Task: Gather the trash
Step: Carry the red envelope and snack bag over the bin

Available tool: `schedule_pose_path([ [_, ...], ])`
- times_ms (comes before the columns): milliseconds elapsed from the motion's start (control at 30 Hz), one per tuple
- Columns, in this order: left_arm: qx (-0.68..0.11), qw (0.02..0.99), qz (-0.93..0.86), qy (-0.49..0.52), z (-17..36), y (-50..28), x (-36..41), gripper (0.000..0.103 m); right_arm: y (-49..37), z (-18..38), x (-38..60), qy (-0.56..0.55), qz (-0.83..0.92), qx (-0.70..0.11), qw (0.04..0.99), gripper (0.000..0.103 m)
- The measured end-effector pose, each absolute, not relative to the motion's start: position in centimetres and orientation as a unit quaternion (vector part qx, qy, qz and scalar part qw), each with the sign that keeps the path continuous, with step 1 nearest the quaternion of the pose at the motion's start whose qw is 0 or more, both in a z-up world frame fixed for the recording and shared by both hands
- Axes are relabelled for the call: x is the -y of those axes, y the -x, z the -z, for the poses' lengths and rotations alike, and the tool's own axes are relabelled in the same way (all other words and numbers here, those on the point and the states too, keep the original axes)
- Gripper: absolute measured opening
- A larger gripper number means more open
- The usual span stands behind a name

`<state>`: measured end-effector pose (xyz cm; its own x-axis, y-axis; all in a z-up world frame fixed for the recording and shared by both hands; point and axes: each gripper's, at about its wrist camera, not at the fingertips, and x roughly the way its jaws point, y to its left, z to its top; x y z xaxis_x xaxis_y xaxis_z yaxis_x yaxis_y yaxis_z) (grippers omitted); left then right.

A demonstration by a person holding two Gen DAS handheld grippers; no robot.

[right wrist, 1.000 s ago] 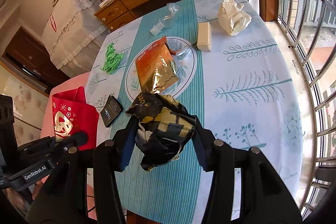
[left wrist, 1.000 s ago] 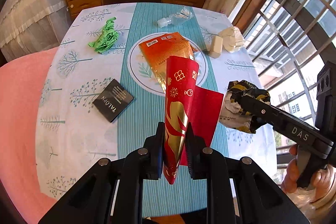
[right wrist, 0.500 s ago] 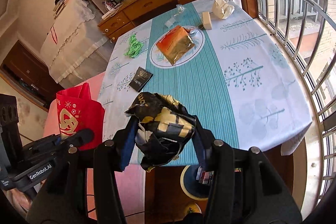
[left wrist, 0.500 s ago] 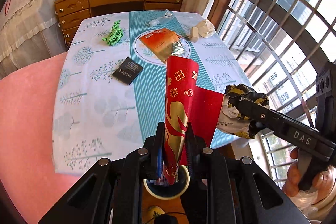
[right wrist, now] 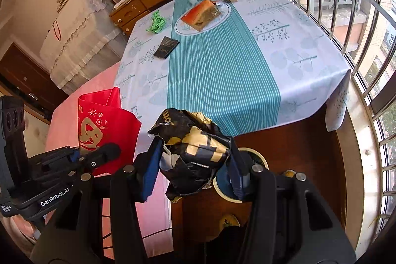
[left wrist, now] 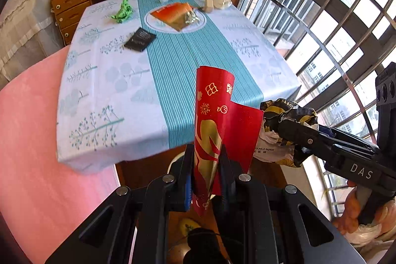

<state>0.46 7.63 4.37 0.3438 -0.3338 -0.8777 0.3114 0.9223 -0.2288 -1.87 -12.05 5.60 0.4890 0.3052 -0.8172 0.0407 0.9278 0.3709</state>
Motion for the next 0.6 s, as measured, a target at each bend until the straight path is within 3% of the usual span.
schedule_pose_path([
  [300, -0.591, 0.784, 0.188, 0.005, 1.7, 1.7, -5.6, 0.017, 3.7, 0.8, 13.5, -0.184, -0.062, -0.557, 0.807, 0.046],
  [600, -0.639, 0.753, 0.155, 0.000, 12.4, 2.4, -3.3, 0.018, 3.3, 11.6, 15.5, -0.182, -0.050, -0.617, 0.764, 0.046],
])
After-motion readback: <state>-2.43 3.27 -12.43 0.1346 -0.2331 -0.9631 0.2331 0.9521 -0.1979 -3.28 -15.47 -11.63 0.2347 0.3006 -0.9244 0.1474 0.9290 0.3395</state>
